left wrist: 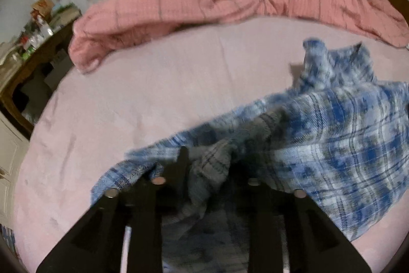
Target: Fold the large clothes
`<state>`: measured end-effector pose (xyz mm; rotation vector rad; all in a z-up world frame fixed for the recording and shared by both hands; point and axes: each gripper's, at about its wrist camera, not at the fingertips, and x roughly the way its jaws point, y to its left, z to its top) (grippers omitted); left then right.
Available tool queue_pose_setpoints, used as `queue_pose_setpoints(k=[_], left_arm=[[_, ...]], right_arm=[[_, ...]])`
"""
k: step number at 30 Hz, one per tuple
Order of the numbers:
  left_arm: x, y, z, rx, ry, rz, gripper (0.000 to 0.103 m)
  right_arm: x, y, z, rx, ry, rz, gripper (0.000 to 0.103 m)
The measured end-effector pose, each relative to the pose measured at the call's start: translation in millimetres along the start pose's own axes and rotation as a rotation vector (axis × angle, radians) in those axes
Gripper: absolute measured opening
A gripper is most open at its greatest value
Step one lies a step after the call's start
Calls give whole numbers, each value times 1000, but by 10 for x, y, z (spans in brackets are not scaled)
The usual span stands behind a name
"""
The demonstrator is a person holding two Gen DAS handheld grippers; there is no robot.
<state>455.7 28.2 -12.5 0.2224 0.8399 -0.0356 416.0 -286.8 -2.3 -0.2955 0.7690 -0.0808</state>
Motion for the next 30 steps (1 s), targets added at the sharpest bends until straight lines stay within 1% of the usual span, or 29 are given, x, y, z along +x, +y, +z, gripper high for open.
queue_pose_setpoints(k=[1, 2, 3, 5, 8, 9, 10, 11, 12, 13, 14, 15, 18, 20, 24, 25, 28, 29, 30], left_arm=[[-82, 40, -1, -9, -32, 6, 51], [-178, 93, -3, -23, -72, 18, 74], [-263, 139, -9, -38, -110, 25, 85], [-464, 262, -24, -72, -180, 14, 85], [-642, 413, -11, -115, -208, -10, 85], [-675, 454, 4, -127, -211, -13, 85], [-718, 481, -1, -135, -215, -22, 85], [-753, 497, -10, -138, -217, -28, 85], [-770, 504, -21, -141, -217, -29, 86], [-786, 515, -40, -145, -215, -26, 86], [-789, 529, -62, -150, -211, -23, 86], [-786, 527, -88, -154, -207, -22, 87], [-680, 604, -159, -187, -168, -15, 87], [-577, 678, -226, -220, -134, -22, 87], [-330, 826, -336, -298, -59, -30, 87], [-269, 878, -351, -327, -54, -42, 87], [-71, 1023, -372, -421, -33, -129, 86], [8, 1067, -376, -457, -25, -177, 83], [64, 1087, -386, -479, -16, -214, 78]], right_arm=[[-20, -43, 6, 18, -3, 15, 10], [-65, -102, 15, 43, -12, 32, 10], [-105, -143, 27, 60, -19, 42, 11], [-200, -222, 41, 89, -30, 70, 12], [-289, -293, 61, 112, -28, 109, 13], [-311, -297, 53, 115, -30, 120, 17], [-332, -305, 51, 121, -35, 131, 23], [-348, -315, 46, 133, -46, 144, 31], [-376, -319, 38, 144, -62, 142, 56], [-408, -327, 30, 152, -85, 128, 84], [-459, -327, 14, 155, -119, 117, 89], [-511, -330, 5, 148, -149, 104, 89], [-597, -405, 14, 155, -154, 103, 89], [-677, -515, -4, 196, -171, 130, 89], [-712, -834, -124, 307, -137, 203, 89], [-669, -937, -181, 354, -121, 231, 89], [-413, -1158, -325, 485, -43, 295, 89], [-308, -1230, -383, 535, -22, 318, 89], [-211, -1269, -417, 566, -11, 341, 89]])
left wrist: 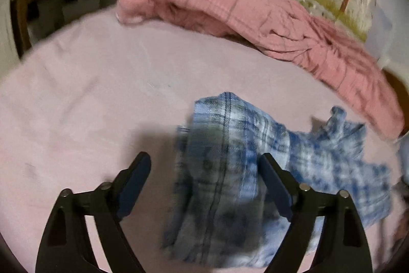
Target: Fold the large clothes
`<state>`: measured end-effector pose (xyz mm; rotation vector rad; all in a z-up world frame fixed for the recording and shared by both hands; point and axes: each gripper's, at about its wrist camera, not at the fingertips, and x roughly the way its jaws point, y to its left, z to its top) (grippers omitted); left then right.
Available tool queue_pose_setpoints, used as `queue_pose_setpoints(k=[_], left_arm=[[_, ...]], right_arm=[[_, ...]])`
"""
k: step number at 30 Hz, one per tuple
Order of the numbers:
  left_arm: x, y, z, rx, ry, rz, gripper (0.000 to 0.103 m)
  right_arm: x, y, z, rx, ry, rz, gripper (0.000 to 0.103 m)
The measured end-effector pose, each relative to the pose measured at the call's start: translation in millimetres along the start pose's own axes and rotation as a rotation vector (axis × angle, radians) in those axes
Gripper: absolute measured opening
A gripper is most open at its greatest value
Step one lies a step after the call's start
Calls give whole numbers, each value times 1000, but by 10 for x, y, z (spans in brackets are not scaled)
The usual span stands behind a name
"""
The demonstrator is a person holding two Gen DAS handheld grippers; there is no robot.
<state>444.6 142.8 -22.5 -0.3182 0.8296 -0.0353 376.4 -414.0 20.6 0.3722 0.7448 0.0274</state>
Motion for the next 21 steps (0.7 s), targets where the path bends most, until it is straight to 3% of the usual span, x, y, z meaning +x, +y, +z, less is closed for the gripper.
queue_pose_setpoints(k=[1, 3, 4, 5, 6, 7, 8, 9, 12, 14, 16, 17, 20, 21], left_arm=[[72, 32, 0, -26, 21, -31, 74], [185, 37, -17, -45, 48, -65, 54], [237, 11, -32, -31, 54, -73, 47], [271, -37, -57, 2, 49, -66, 30], [263, -86, -79, 43, 31, -45, 19], [236, -129, -90, 80, 5, -30, 17], [154, -185, -99, 110, -41, -17, 15], [73, -204, -90, 125, -78, -13, 14], [-105, -297, 6, 146, -141, 2, 14], [2, -319, 45, 158, -107, 29, 15], [269, -276, -13, 146, -26, 68, 16], [410, -249, -73, 146, 15, 77, 19], [396, -237, -76, 146, 2, 81, 32], [350, -227, -69, 147, -8, 89, 50]], right_arm=[[87, -91, 1, 33, 13, 16, 89], [238, -175, -2, 53, 33, 12, 87], [318, -192, -10, 44, 40, 5, 80], [393, -193, -23, 27, 49, -3, 72], [450, -186, -36, 13, 52, -16, 54], [491, -181, -56, 1, 43, -39, 30], [501, -182, -68, -4, 31, -46, 18], [468, -181, -81, -5, -8, -49, 12], [257, -129, -47, -20, -120, -51, 11], [229, -62, -14, -50, -127, -77, 11], [388, -58, -20, -56, -69, -116, 11], [475, -77, -42, -51, -41, -123, 11], [646, -121, -139, -73, 1, -153, 14], [630, -122, -140, -77, 1, -160, 18]])
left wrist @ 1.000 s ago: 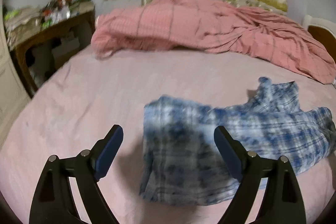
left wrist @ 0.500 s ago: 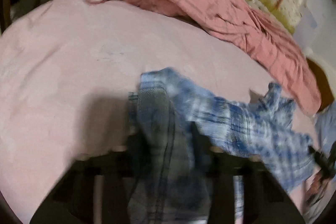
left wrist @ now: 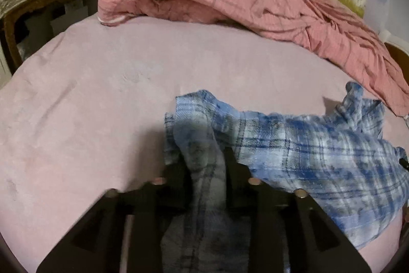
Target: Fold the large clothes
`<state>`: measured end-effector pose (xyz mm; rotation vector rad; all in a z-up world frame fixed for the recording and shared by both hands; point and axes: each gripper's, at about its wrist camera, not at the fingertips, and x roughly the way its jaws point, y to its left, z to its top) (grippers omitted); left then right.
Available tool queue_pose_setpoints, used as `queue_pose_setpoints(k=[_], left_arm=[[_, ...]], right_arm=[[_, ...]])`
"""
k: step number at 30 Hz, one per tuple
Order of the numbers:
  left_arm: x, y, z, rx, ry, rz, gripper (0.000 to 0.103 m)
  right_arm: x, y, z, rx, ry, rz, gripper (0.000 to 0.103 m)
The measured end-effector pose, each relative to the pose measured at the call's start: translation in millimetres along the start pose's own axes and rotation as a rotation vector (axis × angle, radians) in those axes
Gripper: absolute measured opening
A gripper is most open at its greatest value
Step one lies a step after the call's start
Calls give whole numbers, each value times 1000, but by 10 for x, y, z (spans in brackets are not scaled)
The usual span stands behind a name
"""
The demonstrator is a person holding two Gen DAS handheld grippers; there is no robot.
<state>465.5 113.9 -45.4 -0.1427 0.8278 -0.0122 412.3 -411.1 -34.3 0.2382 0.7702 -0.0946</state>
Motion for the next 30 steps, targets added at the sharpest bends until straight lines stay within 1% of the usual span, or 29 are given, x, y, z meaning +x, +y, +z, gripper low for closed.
queue_pose_setpoints(k=[1, 2, 3, 4, 5, 6, 8, 10, 11, 13, 15, 17, 18, 19, 21, 22, 23, 24, 25, 26, 27, 28, 29, 30], left_arm=[[-48, 19, -13, 5, -14, 20, 59], [-108, 44, -40, 12, -30, 39, 67], [-163, 61, -70, 21, -38, 40, 67], [-238, 83, -94, 37, -40, 32, 67], [-326, 108, -119, 50, -43, 27, 68], [-406, 132, -137, 59, -48, 25, 71], [-608, 175, -193, 76, -61, 6, 75], [-735, 200, -249, 101, -48, -6, 78], [-780, 218, -307, 118, -30, -11, 78], [-785, 249, -411, 119, 9, -33, 78], [-704, 321, -504, 74, 65, -77, 78], [-580, 367, -552, 9, 126, -109, 78], [-550, 364, -554, -8, 126, -109, 77], [-550, 324, -544, 9, 113, -98, 75], [-559, 230, -566, 64, 99, -92, 58], [-561, 187, -580, 83, 92, -94, 53], [-556, 132, -599, 108, 84, -101, 35], [-547, 92, -606, 131, 79, -112, 18], [-564, 32, -616, 160, 58, -98, 14], [-628, -35, -624, 195, 18, -57, 11], [-695, -60, -627, 217, -18, -27, 10], [-799, -104, -619, 241, -70, 15, 9], [-895, -137, -598, 253, -116, 45, 8], [-1010, -140, -575, 252, -163, 67, 7]], right_arm=[[-47, 4, 10, -9, -12, -11, 30], [-133, 14, 16, -27, -45, -45, 40], [-220, 18, 11, -41, -81, -72, 61], [-350, 16, -6, -55, -137, -91, 74], [-447, 4, -16, -64, -170, -95, 77], [-547, -10, -19, -74, -180, -86, 77], [-709, -43, -53, -67, -159, -24, 77], [-835, -85, -125, -44, -142, 34, 77], [-872, -98, -167, -42, -123, 56, 77], [-926, -118, -307, -43, -85, 83, 77], [-940, -188, -452, -3, -53, 104, 77], [-888, -307, -561, 71, -1, 170, 77], [-843, -383, -597, 113, 27, 201, 77], [-806, -452, -620, 154, 41, 218, 74], [-740, -509, -653, 201, 50, 244, 71], [-706, -531, -650, 216, 50, 259, 69], [-650, -554, -646, 230, 58, 268, 67], [-597, -559, -650, 236, 75, 269, 56], [-539, -548, -660, 238, 95, 279, 41], [-519, -520, -671, 231, 100, 287, 32], [-533, -474, -673, 208, 90, 276, 20], [-590, -422, -666, 180, 57, 253, 16], [-715, -358, -650, 142, -5, 229, 14], [-816, -315, -632, 122, -48, 219, 13]])
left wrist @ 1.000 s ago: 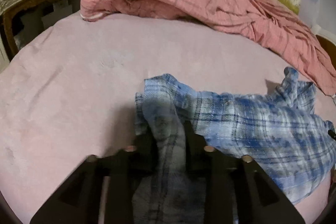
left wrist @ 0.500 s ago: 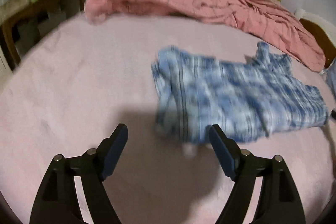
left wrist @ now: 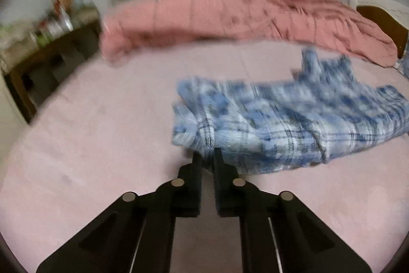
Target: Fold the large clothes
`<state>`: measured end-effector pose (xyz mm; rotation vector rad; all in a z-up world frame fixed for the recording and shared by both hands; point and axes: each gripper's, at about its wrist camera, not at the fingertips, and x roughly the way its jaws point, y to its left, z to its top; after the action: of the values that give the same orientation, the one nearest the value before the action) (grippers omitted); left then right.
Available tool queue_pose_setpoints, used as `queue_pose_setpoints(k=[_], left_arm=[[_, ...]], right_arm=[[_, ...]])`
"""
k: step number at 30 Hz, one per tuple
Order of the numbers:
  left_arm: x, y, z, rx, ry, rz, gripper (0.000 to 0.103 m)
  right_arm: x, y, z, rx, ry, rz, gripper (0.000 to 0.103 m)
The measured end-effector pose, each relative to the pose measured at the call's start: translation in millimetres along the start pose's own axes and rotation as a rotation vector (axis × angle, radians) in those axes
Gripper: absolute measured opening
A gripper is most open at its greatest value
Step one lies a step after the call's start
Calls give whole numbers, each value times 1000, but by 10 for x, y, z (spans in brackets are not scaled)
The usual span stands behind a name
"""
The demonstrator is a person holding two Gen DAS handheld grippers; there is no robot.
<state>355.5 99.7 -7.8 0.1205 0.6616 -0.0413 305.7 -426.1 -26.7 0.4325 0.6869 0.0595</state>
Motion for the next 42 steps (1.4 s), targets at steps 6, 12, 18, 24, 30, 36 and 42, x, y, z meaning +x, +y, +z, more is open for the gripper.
queue_pose_setpoints(k=[6, 12, 18, 24, 30, 36, 42], left_arm=[[160, 311, -74, -48, 57, 161, 0], [86, 516, -141, -117, 46, -19, 0], [-129, 175, -20, -42, -27, -103, 26], [234, -38, 85, -91, 51, -127, 41], [440, -62, -30, -137, 65, -113, 51], [292, 32, -30, -164, -11, -122, 52], [116, -13, 111, -125, -71, -84, 57]], right_arm=[[-178, 175, 24, -69, -66, -120, 12], [-58, 191, -30, -137, -22, -213, 12], [-71, 325, -50, -203, -35, -294, 14], [-236, 574, -3, -281, -201, -432, 81], [186, 763, 384, -346, -56, -338, 81], [772, 321, 656, -164, 115, -353, 19], [425, 317, 671, -160, -50, -351, 8]])
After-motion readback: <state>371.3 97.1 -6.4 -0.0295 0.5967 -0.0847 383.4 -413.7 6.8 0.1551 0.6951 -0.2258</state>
